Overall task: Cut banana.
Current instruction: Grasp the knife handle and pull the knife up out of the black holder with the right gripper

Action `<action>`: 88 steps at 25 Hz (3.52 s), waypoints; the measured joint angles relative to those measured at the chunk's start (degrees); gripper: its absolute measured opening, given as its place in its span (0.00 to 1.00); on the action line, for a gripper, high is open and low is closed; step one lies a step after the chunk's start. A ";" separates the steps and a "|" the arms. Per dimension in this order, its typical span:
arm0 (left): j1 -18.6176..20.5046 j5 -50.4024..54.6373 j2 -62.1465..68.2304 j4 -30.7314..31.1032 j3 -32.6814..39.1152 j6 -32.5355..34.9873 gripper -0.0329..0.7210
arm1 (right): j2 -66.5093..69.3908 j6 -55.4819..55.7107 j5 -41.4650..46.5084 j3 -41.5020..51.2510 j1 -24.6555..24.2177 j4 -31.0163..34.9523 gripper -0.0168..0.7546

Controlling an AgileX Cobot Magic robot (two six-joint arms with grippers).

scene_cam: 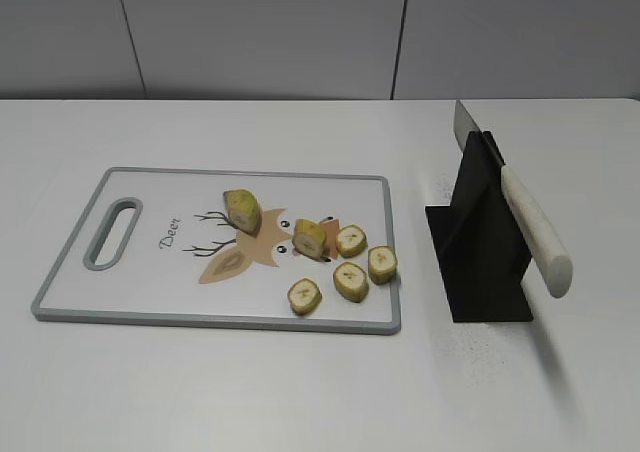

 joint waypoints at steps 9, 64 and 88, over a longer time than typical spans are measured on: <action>0.00 0.00 0.00 0.00 0.00 0.00 0.82 | 0.00 0.00 0.00 0.00 0.00 0.00 0.67; 0.00 0.00 0.00 -0.10 0.00 -0.04 0.81 | 28.26 -0.62 10.04 -19.90 -0.06 1.02 0.67; 0.00 0.00 0.00 -0.10 0.00 -0.04 0.80 | 69.21 6.80 13.46 -36.50 18.87 3.82 0.67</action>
